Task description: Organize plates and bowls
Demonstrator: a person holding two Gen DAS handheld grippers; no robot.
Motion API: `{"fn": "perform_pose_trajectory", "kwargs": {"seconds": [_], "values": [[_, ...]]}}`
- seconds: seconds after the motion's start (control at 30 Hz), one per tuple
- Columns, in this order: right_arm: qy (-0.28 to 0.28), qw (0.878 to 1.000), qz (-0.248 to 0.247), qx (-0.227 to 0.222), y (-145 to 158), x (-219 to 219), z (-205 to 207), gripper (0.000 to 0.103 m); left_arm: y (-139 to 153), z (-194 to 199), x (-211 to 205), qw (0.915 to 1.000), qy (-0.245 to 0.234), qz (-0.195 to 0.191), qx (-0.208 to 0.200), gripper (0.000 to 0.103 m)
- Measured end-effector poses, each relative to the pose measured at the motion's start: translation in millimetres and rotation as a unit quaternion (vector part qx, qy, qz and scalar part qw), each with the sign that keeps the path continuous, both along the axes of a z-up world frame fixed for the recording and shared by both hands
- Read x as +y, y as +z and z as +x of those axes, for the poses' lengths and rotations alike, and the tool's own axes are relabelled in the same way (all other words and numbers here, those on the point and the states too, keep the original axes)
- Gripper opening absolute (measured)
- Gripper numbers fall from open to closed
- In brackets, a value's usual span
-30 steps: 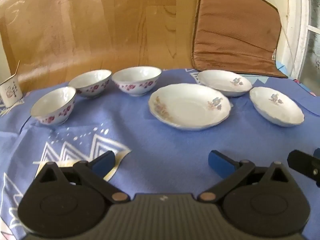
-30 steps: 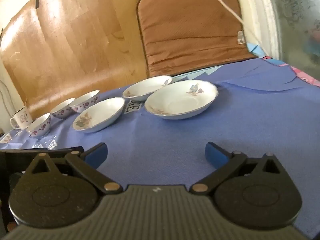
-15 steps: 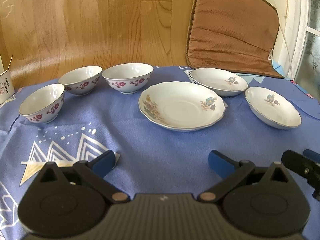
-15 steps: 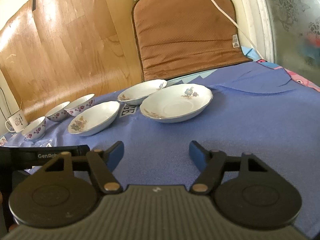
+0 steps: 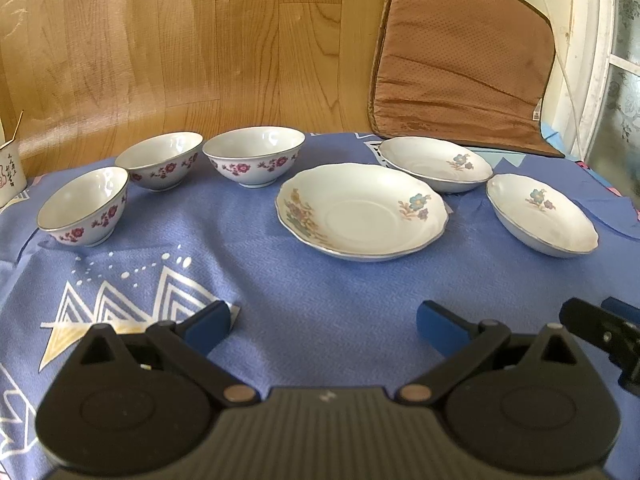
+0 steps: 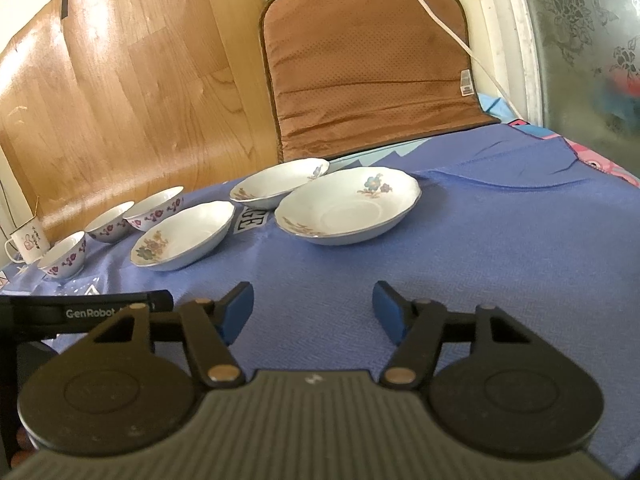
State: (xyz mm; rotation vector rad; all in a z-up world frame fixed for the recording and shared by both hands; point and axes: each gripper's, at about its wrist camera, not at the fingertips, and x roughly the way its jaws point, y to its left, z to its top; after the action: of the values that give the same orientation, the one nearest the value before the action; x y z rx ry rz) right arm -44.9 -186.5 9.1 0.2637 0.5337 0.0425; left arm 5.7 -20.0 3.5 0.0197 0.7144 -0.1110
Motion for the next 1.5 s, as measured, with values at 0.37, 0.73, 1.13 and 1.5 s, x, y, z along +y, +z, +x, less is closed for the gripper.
{"fn": "perform_pose_trajectory", "kwargs": {"seconds": [0.37,0.73,1.13,1.5], "values": [[0.002,1.0,-0.006,0.004,0.8,1.0,0.6,0.066,0.5,-0.4,0.3,1.0,-0.001,-0.003,-0.001,0.103],[-0.011,0.999,-0.024,-0.022,22.9,-17.0,13.0,0.064,1.2,-2.2,2.2,0.9999,-0.001,-0.011,-0.003,0.103],[-0.064,0.998,0.021,0.011,21.0,-63.8,62.5,0.05,1.3,-3.5,5.4,0.9997,-0.004,-0.025,-0.006,0.102],[-0.04,0.996,0.058,0.048,8.5,-62.0,66.8,0.018,7.3,-5.1,11.4,0.9944,-0.046,-0.094,-0.018,0.084]]}}
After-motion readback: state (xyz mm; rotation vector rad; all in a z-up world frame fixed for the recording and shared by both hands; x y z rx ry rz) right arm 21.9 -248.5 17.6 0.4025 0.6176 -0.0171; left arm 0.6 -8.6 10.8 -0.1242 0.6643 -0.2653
